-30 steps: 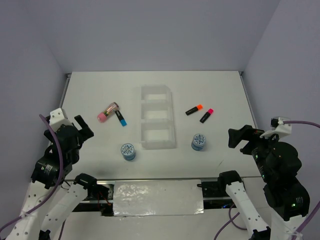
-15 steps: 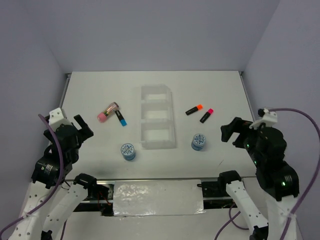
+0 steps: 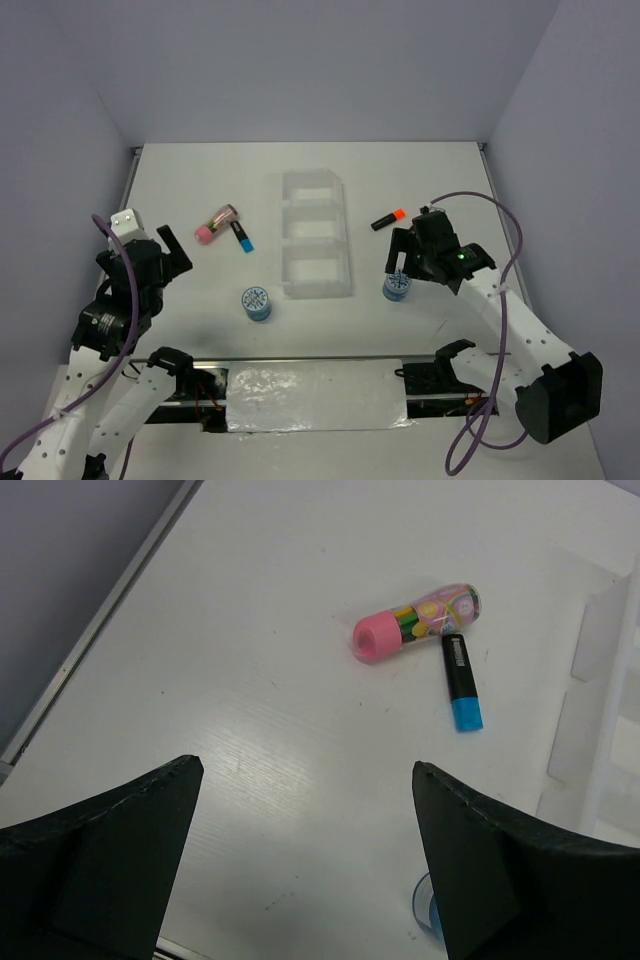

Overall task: Sort the stationery into containers
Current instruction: Pick up the stationery from the center of the board.

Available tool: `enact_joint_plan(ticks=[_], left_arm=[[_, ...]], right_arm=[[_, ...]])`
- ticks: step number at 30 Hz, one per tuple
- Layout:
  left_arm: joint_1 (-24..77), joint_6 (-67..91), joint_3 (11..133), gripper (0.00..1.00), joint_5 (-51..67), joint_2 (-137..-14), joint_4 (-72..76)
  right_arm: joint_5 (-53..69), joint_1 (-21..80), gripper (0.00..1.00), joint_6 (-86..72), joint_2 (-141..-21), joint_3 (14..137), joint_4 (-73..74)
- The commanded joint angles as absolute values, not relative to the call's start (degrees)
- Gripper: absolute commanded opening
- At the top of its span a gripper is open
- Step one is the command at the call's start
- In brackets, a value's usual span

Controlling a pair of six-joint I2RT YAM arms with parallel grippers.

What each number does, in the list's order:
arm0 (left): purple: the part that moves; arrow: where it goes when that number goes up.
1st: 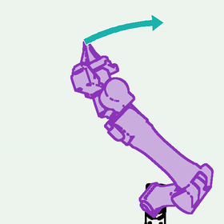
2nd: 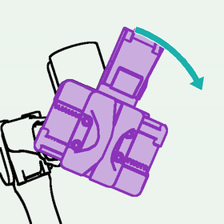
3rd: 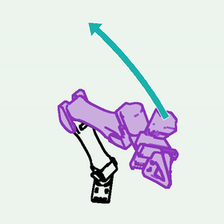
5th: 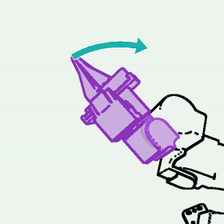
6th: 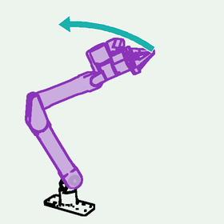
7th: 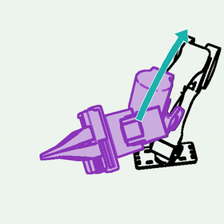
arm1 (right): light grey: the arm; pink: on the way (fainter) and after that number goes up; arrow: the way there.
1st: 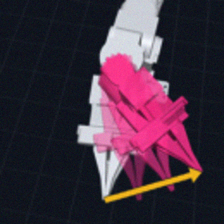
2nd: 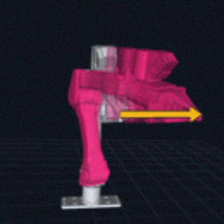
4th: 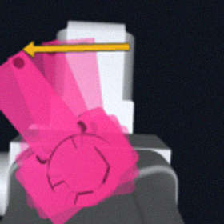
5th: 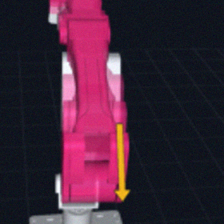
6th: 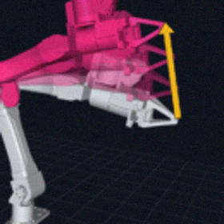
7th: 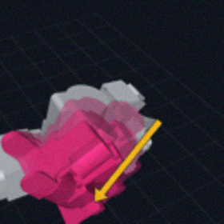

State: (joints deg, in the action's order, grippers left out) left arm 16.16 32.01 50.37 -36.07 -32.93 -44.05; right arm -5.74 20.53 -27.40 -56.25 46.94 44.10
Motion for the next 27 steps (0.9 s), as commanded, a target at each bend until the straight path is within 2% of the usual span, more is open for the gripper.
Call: enact_joint_plan(ticks=[1, 5, 10, 16, 22, 25, 27], left_arm=[[15.8, 30.8, 51.5, 0.99, -35.2, -33.8, -41.1], [15.8, 30.5, 51.5, 0.99, -34.5, -34.4, -41.0], [15.7, 30.4, 51.4, 0.99, -34.3, -34.5, -40.8], [15.7, 30.2, 51.4, 0.99, -33.8, -34.5, -40.6], [15.7, 30.2, 51.3, 0.99, -33.7, -34.3, -40.5], [15.7, 30.1, 51.3, 0.99, -33.6, -34.3, -40.4], [15.7, 30.1, 51.3, 0.99, -33.5, -34.5, -40.4]], right_arm=[[-11.5, 23.5, 1.0, -30.7, -59.2, 46.3, 37.1], [-12.3, 24.9, 1.0, -30.9, -64.1, 44.3, 33.8], [-18.9, 25.9, 1.0, -32.2, -68.4, 44.6, 34.4], [-17.0, 26.0, 0.99, -31.3, -70.5, 43.1, 32.1], [-15.5, 26.1, 0.94, -31.6, -71.6, 40.9, 30.2], [-16.3, 26.5, 0.87, -32.0, -71.0, 40.4, 30.7], [-17.2, 27.0, 0.75, -32.3, -70.8, 40.6, 31.4]])
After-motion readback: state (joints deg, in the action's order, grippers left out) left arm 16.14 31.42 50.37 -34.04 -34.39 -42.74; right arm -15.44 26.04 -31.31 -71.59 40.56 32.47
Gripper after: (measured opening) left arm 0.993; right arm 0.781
